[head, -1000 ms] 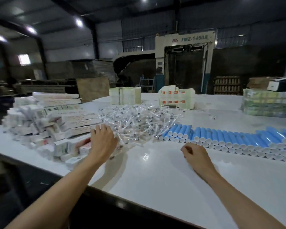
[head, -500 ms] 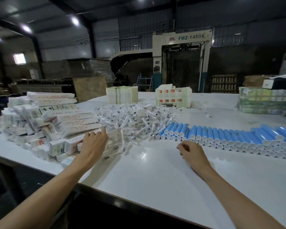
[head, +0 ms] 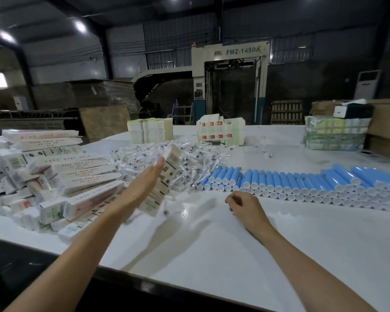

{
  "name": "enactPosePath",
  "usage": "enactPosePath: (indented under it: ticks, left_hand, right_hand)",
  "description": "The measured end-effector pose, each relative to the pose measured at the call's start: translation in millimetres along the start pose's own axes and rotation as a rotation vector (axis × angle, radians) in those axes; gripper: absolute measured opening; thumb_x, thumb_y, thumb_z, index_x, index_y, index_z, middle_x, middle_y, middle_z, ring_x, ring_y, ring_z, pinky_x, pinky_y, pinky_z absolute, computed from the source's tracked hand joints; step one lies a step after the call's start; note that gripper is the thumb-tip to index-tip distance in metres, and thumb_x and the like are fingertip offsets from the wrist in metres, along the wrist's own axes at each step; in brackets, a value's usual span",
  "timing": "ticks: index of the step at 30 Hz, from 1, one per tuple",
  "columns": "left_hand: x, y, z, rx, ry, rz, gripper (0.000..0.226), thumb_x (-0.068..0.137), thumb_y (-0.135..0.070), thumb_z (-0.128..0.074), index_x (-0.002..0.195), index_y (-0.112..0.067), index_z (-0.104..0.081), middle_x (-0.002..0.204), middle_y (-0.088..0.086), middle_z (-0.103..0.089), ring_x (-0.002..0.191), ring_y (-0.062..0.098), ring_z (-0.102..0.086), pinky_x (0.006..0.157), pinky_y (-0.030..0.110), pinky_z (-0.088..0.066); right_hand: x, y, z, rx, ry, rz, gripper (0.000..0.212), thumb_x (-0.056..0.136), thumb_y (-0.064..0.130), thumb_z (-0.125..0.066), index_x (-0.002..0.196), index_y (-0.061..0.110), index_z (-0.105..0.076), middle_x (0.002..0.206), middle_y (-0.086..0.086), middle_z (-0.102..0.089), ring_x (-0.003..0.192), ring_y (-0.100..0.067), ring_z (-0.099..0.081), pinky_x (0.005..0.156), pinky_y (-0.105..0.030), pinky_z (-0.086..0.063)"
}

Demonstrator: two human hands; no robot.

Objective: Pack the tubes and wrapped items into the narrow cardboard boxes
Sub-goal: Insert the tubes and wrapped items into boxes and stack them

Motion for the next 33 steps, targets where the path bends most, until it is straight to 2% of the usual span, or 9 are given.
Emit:
enactPosePath:
  ticks: [2, 4, 8, 11, 14, 19, 24, 29, 33]
  left_hand:
    - [2, -1, -29, -0.172, 0.121, 0.028, 0.034, 0.105, -0.06, -0.053, 0.127, -0.036, -0.063, 0.1, 0.003, -0.081, 0.09, 0.026, -0.08, 0.079, 0.046, -0.063]
    - [11, -1, -58, -0.305, 0.187, -0.01, 0.035, 0.102, -0.046, -0.067, 0.134, -0.031, -0.063, 0.102, -0.001, -0.083, 0.093, 0.023, -0.081, 0.086, 0.047, -0.066]
    - [31, -8, -108, -0.568, 0.24, -0.056, 0.038, 0.105, -0.039, -0.065, 0.136, -0.016, -0.064, 0.114, 0.005, -0.082, 0.1, 0.024, -0.08, 0.081, 0.038, -0.065]
    - [37, -7, -136, -0.677, 0.228, -0.029, 0.037, 0.107, -0.041, -0.063, 0.135, -0.017, -0.066, 0.115, 0.005, -0.082, 0.088, 0.014, -0.079, 0.068, 0.028, -0.061]
    - [40, 6, -153, -0.766, 0.202, 0.027, 0.043, 0.105, -0.045, -0.065, 0.137, -0.017, -0.067, 0.115, 0.007, -0.082, 0.085, 0.014, -0.079, 0.063, 0.026, -0.06]
    - [46, 24, -156, -0.859, 0.175, 0.142, 0.042, 0.101, -0.048, -0.071, 0.137, -0.027, -0.066, 0.112, 0.003, -0.083, 0.09, 0.021, -0.081, 0.069, 0.033, -0.063]
    - [49, 28, -151, -0.976, 0.15, 0.198, 0.034, 0.1, -0.038, -0.074, 0.127, -0.018, -0.072, 0.1, 0.009, -0.083, 0.069, 0.02, -0.079, 0.055, 0.03, -0.061]
    - [53, 22, -150, -1.064, 0.17, 0.191, 0.028, 0.102, -0.031, -0.072, 0.126, -0.015, -0.07, 0.1, 0.012, -0.083, 0.066, 0.019, -0.078, 0.053, 0.029, -0.06]
    - [51, 20, -150, -1.066, 0.193, 0.158, 0.019, 0.103, -0.026, -0.07, 0.12, -0.017, -0.071, 0.095, 0.009, -0.083, 0.068, 0.017, -0.078, 0.053, 0.028, -0.06]
  right_hand:
    - [0, 0, 0, 0.011, -0.002, -0.002, 0.018, 0.1, 0.02, -0.063, 0.086, 0.018, -0.073, 0.08, 0.002, -0.073, 0.082, -0.02, -0.07, 0.083, -0.045, -0.059]
    - [0, -1, 0, 0.028, -0.009, -0.014, 0.018, 0.1, 0.019, -0.062, 0.086, 0.018, -0.074, 0.079, 0.002, -0.072, 0.081, -0.021, -0.07, 0.082, -0.044, -0.058]
    - [5, -3, 6, 0.046, -0.105, -0.048, 0.019, 0.1, 0.017, -0.061, 0.086, 0.011, -0.073, 0.079, -0.005, -0.071, 0.081, -0.028, -0.068, 0.078, -0.046, -0.057]
    - [12, -7, 20, -0.062, -0.236, -0.052, 0.019, 0.103, 0.018, -0.058, 0.089, 0.013, -0.07, 0.083, -0.001, -0.07, 0.081, -0.02, -0.066, 0.076, -0.042, -0.055]
    - [31, -12, 38, -0.303, -0.314, -0.043, 0.018, 0.102, 0.017, -0.055, 0.112, 0.012, -0.069, 0.107, -0.002, -0.069, 0.103, -0.024, -0.064, 0.082, -0.04, -0.054]
    - [75, -17, 36, -0.876, -0.126, 0.111, 0.047, 0.106, 0.03, -0.049, 0.15, 0.017, -0.047, 0.146, -0.004, -0.051, 0.135, -0.025, -0.043, 0.107, -0.039, -0.038]
    - [101, -29, 14, -1.107, 0.024, 0.137, 0.057, 0.109, 0.051, -0.035, 0.151, 0.015, -0.048, 0.153, -0.007, -0.051, 0.147, -0.025, -0.036, 0.121, -0.041, -0.025]
    - [92, -32, 2, -1.346, 0.079, 0.2, 0.033, 0.106, 0.02, -0.053, 0.136, 0.009, -0.062, 0.145, -0.014, -0.054, 0.139, -0.031, -0.044, 0.119, -0.038, -0.029]
    - [69, -21, -3, -1.443, 0.1, 0.224, 0.047, 0.083, -0.003, -0.073, 0.127, 0.006, -0.062, 0.136, -0.015, -0.056, 0.129, -0.034, -0.05, 0.113, -0.041, -0.036]
Point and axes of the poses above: each hand's wrist, its own x-axis towards the middle knuckle, its own z-axis out of the back of the hand, y = z × x, the point moved 3 cm from there along x, towards the middle knuckle
